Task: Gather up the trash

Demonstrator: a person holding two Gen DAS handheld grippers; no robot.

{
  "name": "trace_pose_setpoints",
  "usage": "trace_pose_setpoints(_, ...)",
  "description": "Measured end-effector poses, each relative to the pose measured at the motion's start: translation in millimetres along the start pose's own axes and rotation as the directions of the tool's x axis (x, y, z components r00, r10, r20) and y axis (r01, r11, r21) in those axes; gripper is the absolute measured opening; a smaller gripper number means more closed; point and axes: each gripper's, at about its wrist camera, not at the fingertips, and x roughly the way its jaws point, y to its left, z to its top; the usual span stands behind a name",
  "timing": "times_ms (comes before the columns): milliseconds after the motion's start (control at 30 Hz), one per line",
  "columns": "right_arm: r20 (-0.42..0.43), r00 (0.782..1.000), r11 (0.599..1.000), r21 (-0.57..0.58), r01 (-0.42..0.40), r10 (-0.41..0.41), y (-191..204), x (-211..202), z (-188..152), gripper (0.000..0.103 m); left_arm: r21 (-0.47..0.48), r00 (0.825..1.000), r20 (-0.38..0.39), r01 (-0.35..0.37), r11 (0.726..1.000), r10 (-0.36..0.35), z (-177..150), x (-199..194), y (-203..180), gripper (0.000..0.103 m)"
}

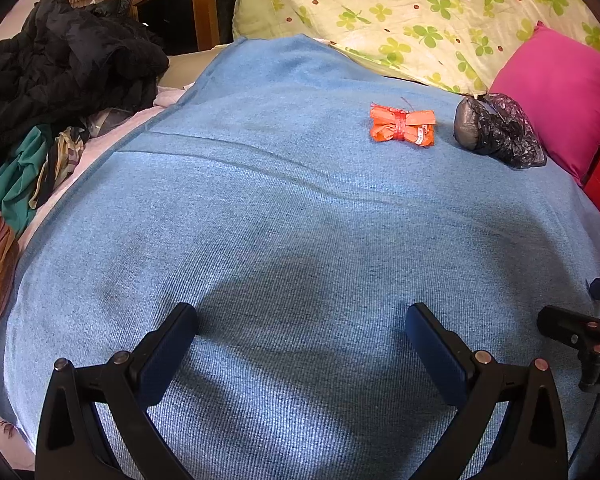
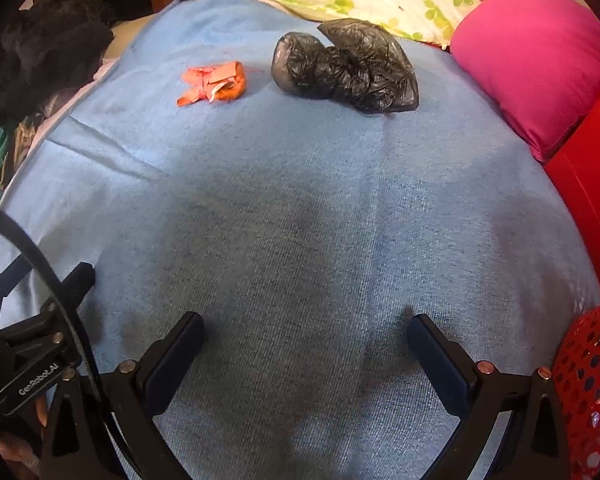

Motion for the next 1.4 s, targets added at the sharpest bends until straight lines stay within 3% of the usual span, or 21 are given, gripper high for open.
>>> trace_pose_setpoints(333, 0.052, 0.999, 1.0, -0.023, 0.007, -0.006, -0.5, 1.1, -10.2, 0.103, -0.001, 1.0, -0.002, 0.001, 1.0, -0.001, 0.1, 0.4, -0.5, 0.103)
trace_pose_setpoints(1400, 0.085, 0.996, 1.0, 0.014, 0.017, -0.018, 6.0, 3.7, -3.1, 0.103, -0.007, 1.0, -0.019, -0.006, 1.0, 0.006, -2.2, -0.9, -0.6, 0.103)
